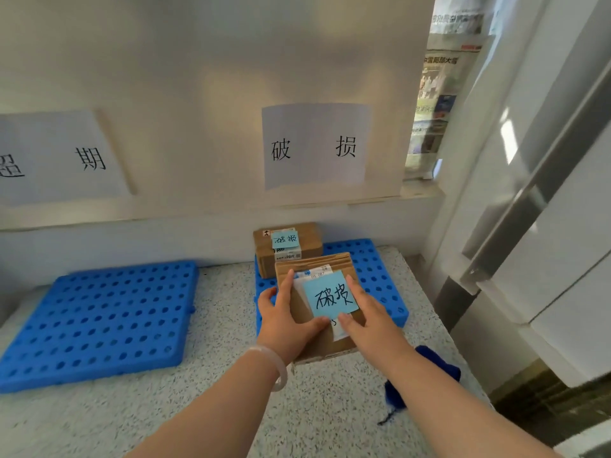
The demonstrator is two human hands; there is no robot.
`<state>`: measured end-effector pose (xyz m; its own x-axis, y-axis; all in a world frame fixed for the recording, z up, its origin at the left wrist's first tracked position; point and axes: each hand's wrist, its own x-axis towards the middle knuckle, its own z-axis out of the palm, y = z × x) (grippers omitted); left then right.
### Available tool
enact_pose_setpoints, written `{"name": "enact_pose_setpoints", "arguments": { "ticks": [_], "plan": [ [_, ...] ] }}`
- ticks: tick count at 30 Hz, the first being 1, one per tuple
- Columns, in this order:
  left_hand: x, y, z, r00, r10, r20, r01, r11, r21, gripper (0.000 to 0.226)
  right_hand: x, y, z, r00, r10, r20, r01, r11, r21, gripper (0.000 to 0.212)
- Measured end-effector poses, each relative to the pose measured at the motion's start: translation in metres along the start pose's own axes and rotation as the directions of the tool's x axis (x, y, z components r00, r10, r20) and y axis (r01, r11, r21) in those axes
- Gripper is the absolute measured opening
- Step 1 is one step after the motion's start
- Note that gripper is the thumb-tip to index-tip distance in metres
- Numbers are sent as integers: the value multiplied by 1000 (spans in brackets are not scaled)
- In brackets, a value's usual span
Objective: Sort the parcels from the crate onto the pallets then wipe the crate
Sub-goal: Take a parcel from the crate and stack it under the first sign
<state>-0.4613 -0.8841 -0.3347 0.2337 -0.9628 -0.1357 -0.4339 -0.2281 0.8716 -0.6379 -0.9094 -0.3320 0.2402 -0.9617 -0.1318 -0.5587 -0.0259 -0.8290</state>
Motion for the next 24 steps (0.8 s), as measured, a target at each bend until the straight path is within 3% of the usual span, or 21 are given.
{"name": "enact_pose_setpoints", "arguments": {
  "ticks": [13,24],
  "plan": [
    [89,-41,3,974,-221,-49,224,972,65,101,121,24,39,972,57,228,-53,998,-28,74],
    [142,-96,-12,945,-319,71,306,941,147,102,168,40,96,966,115,231,-106,993,-49,81]
  ]
}}
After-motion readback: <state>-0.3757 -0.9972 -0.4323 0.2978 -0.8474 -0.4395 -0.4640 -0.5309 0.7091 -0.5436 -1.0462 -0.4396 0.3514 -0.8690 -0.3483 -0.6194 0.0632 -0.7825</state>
